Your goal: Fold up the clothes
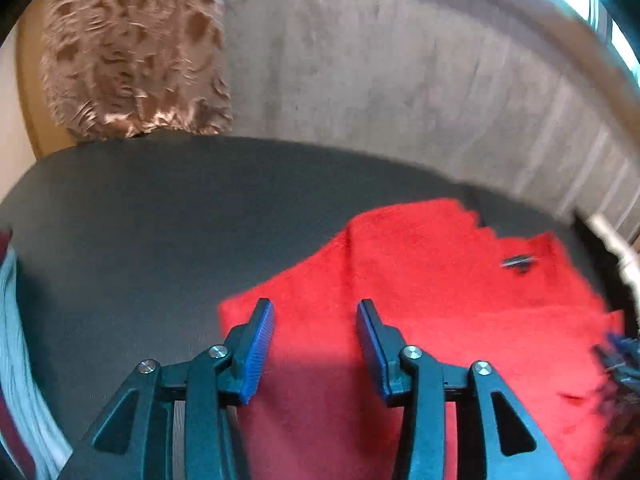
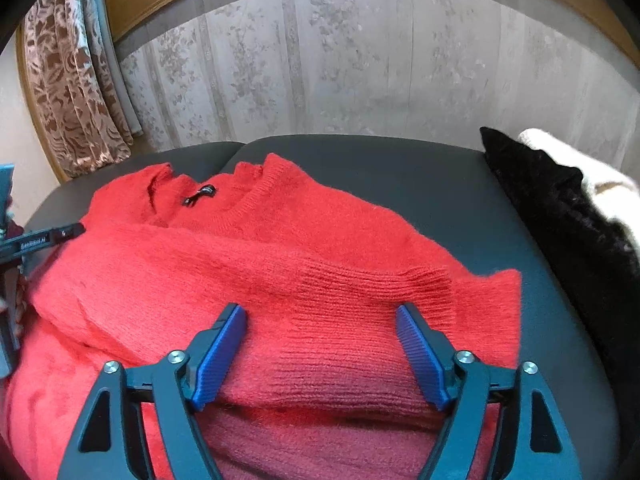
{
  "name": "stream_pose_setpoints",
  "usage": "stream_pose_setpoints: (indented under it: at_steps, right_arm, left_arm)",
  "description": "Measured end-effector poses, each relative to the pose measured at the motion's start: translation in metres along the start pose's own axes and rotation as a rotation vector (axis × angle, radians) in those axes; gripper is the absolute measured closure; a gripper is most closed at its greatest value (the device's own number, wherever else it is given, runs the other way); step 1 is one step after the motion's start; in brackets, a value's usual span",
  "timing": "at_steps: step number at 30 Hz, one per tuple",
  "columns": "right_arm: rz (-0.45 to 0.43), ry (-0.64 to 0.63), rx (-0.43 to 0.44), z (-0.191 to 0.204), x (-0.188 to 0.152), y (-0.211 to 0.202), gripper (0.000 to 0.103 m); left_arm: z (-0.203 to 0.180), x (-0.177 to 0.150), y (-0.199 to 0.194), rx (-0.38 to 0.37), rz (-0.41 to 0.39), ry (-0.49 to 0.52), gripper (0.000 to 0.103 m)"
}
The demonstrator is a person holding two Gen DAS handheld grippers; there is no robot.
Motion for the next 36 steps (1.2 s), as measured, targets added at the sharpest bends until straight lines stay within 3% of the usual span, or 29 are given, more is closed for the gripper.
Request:
stream_pose_setpoints:
  at_steps: [3, 10, 14, 19, 22, 25, 30, 33, 36]
  right_arm:
    - [0.015, -0.005, 0.063, 0.005, 0.0, 0.003, 0.0]
    - [0.073, 0.015, 0.106, 0.011, 0.0, -0.007, 0.0]
    - [-0.021, 0.158, 0.293, 0.006, -0.01, -0.069, 0.0]
    - [-0.085, 0.434, 0.562, -0.01, -0.056, -0.124, 0.0]
    - [-0.139, 0.624, 0.659, -0.015, -0.076, -0.125, 0.0]
    - [-0.19, 0.723, 0.625, -0.019, -0.079, -0.112, 0.0]
    - [-0.282, 0.91, 0.632, -0.031, -0.064, -0.08, 0.0]
    - [-0.332, 0.954, 0.61, -0.04, -0.049, -0.07, 0.0]
    - [-0.411, 1.0, 0.574, -0.058, -0.043, -0.073, 0.0]
  left_arm:
    - [0.005, -0.03, -0.035, -0.063, -0.008, -0.027, 0.057]
    - [0.012, -0.124, -0.098, -0.108, 0.009, 0.094, 0.057]
    - [0.033, -0.16, -0.12, -0.121, 0.036, 0.084, 0.057]
    - [0.034, -0.16, -0.135, -0.279, 0.083, -0.084, 0.057]
    - [0.002, -0.147, -0.136, -0.353, 0.086, -0.085, 0.057]
    - [-0.035, -0.134, -0.138, -0.373, 0.033, -0.009, 0.057]
    - [-0.078, -0.099, -0.119, -0.322, -0.04, 0.085, 0.057]
    - [-0.084, -0.082, -0.093, -0.263, -0.039, 0.105, 0.057]
    - [-0.084, -0.083, -0.058, -0.19, 0.015, 0.139, 0.057]
Point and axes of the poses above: each gripper's, at about its wrist camera, not at the fingertips, and y roughly the way its jaws point, z to its left, x to its top, the point moved 8 cm from there along y, roughly the way its jaws point, and after that the axes turned 9 degrees about x, right-handed, at the moved point
